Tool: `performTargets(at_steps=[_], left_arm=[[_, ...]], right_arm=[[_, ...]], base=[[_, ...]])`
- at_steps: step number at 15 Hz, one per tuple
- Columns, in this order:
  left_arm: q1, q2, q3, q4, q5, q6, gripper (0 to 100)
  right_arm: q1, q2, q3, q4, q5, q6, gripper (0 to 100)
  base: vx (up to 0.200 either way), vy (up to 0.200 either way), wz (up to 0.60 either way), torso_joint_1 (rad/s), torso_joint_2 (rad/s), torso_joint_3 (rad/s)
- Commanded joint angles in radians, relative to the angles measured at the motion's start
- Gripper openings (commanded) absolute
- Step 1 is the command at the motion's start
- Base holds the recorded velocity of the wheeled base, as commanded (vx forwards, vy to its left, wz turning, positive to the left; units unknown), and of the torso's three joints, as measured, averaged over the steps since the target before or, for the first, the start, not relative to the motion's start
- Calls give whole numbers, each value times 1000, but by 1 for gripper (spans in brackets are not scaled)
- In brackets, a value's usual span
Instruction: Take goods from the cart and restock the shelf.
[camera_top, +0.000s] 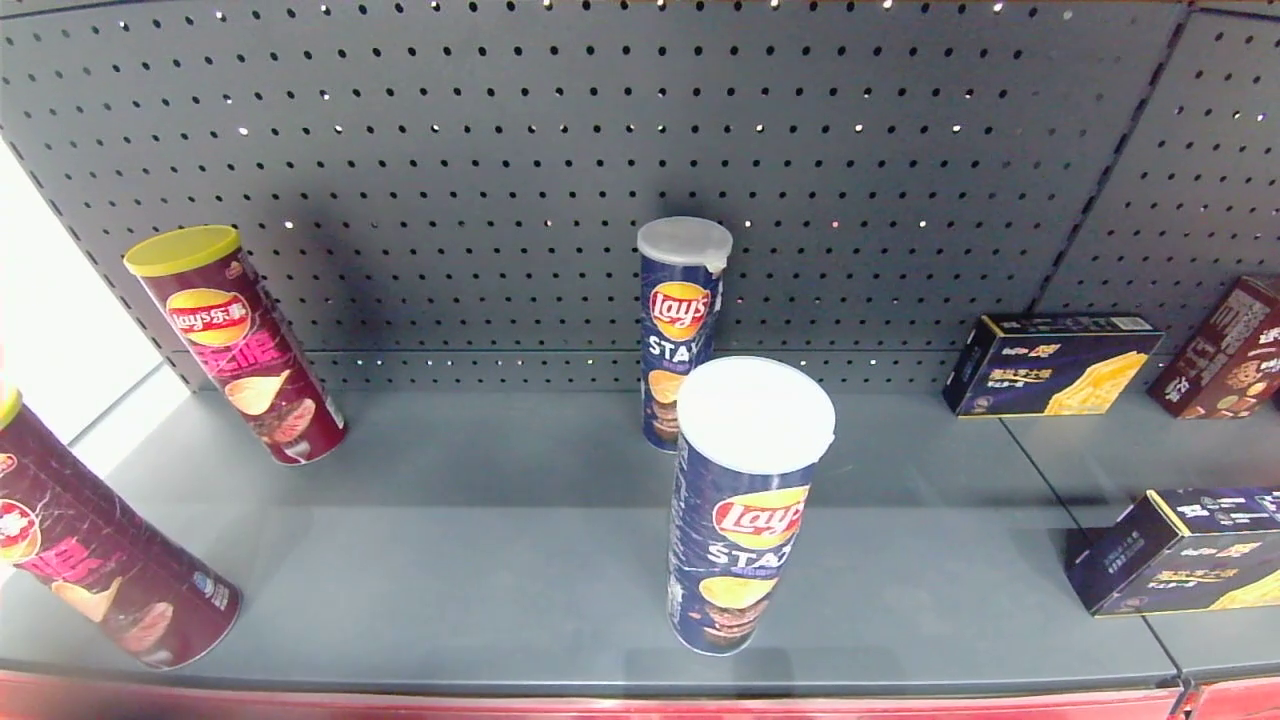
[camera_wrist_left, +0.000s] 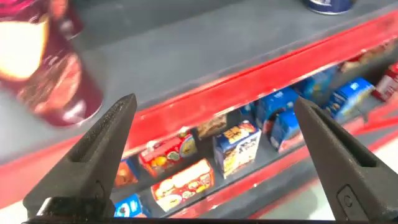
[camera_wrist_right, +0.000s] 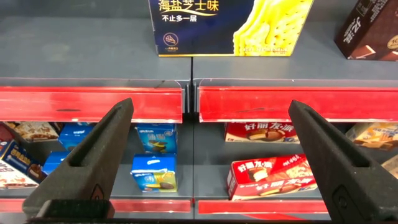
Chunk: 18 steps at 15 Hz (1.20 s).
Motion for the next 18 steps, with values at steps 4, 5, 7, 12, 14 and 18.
performTargets(at_steps=[4, 5, 7, 12, 14, 18], left_arm=[[55, -133, 0, 35, 52, -32, 100], [55, -133, 0, 34, 83, -38, 100], [55, -133, 0, 35, 111, -71, 100], [56, -133, -5, 52, 158, 73, 100], [56, -133, -2, 53, 239, -101, 100], [56, -133, -3, 107, 506, -150, 100]], right_arm=[[0, 1, -1, 1, 0, 0, 100], [0, 1, 0, 1, 0, 0, 100], [0, 1, 0, 1, 0, 0, 100], [0, 1, 0, 1, 0, 0, 100], [0, 1, -1, -1, 0, 0, 100], [0, 1, 0, 1, 0, 0, 100]], base=[[0, 0, 0, 0, 0, 0], [0, 0, 0, 0, 0, 0], [0, 0, 0, 0, 0, 0], [0, 0, 0, 0, 0, 0], [0, 0, 0, 0, 0, 0], [0, 0, 0, 0, 0, 0]])
